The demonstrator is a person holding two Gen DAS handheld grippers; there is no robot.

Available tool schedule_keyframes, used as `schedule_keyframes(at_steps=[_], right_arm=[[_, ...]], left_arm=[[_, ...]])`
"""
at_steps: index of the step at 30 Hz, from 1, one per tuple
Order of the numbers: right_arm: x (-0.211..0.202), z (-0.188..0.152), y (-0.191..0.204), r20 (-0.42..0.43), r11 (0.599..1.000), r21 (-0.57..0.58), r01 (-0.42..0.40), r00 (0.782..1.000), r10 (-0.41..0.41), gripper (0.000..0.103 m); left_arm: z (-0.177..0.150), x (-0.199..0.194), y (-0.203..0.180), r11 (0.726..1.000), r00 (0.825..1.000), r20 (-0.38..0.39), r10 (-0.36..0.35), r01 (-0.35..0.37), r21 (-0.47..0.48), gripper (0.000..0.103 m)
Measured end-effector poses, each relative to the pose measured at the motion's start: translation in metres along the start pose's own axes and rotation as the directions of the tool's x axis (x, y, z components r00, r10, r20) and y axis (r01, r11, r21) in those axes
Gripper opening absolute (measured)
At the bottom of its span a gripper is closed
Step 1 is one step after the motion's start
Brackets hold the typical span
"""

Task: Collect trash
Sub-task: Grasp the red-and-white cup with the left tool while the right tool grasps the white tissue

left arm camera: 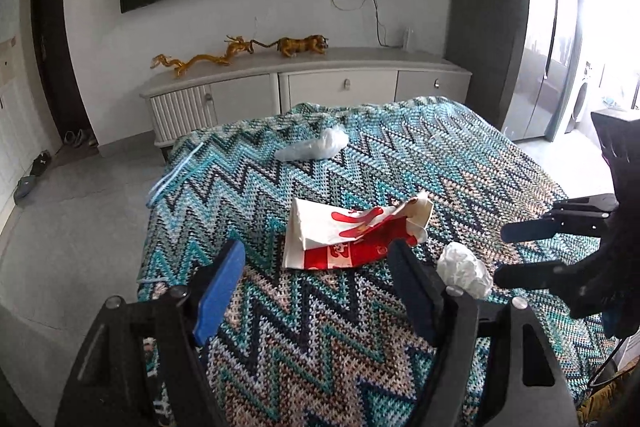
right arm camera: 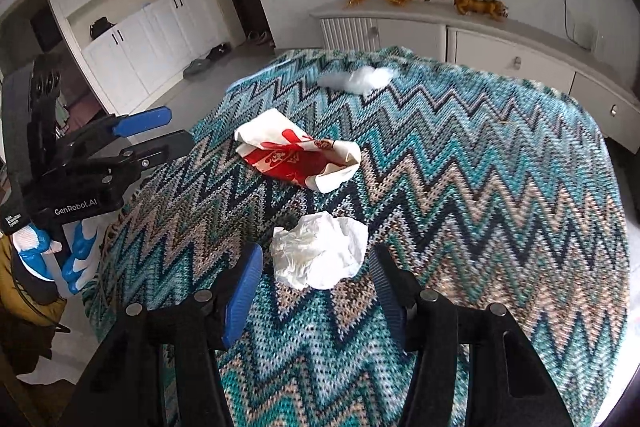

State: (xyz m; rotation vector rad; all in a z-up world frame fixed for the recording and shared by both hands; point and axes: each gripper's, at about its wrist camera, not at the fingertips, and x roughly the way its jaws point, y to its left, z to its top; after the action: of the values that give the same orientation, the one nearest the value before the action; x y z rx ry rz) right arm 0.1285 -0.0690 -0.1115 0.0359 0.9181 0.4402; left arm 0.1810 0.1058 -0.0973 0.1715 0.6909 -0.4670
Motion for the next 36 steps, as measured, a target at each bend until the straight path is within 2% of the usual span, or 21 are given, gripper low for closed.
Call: schedule_keyframes(at_steps=[18, 28, 36], right_arm=[[0.046, 0.005, -0.009, -0.05, 1.0, -0.006, -0.011, 0.999, 0.01, 0.054], [0.054, 0.004, -0.007, -0.054, 0.998, 0.01, -0.055, 0.997, 0.056, 0.052], [0.056, 0.003, -0.01, -0.046, 0.998, 0.013, -0.062, 0.997, 0.063, 0.049]], left_arm=[[0.002, 0.026, -0.008, 0.998, 0.999, -0.043, -0.019, 0.021, 0.059, 0.074], [0.009, 0.046, -0.023, 0.984, 0.994, -0.093, -0.05, 0.065, 0.167, 0.074], [0.017, 0.079, -0.039, 0.954, 0.993, -0.12, 0.018, 0.02, 0.3, 0.074]])
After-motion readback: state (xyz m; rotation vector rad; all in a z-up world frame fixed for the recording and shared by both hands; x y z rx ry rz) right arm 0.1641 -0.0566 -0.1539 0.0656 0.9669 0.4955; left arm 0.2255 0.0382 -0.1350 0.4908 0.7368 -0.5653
